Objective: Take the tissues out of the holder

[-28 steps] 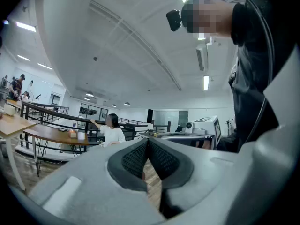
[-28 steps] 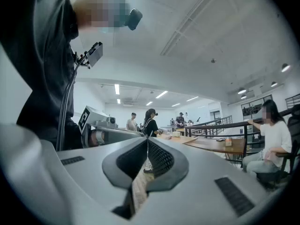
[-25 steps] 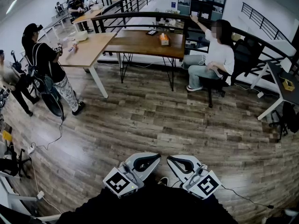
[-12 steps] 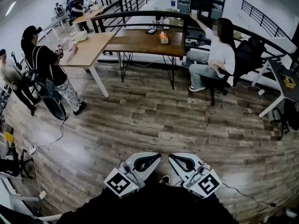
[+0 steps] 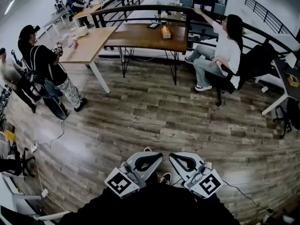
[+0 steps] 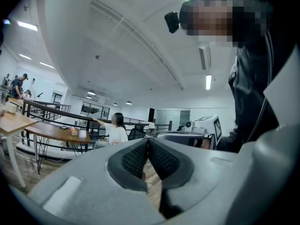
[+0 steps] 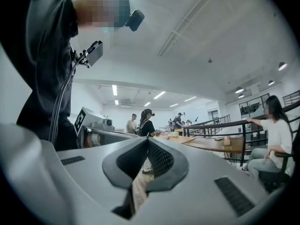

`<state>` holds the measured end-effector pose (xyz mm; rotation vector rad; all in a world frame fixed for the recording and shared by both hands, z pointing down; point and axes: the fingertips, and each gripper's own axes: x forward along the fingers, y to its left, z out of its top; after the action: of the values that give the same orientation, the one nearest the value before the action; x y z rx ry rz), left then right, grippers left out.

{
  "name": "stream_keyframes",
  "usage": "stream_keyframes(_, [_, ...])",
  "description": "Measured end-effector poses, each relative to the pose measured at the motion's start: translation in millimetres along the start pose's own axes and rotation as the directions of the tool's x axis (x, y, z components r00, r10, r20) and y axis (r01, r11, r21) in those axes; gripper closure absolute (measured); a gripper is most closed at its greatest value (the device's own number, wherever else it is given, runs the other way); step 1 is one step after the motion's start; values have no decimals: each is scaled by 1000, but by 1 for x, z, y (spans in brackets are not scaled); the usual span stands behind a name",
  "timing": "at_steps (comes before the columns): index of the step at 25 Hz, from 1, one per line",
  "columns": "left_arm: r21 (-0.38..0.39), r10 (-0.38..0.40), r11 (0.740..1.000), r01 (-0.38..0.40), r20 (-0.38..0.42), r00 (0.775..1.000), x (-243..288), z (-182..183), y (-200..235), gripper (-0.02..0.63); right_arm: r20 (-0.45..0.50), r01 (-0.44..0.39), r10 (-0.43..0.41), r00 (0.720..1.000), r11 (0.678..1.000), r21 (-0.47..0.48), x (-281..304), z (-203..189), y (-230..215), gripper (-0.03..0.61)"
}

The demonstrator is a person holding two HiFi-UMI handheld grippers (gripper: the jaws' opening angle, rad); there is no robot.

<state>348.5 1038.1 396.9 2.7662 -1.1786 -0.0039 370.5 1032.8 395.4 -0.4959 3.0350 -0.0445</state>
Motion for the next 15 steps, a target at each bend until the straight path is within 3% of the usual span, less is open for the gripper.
stream_keyframes(15, [13,-28,1000,28,-6,1000,51,21,118,605,-45,-15,15,999,1000,-7,98,4,-86,572])
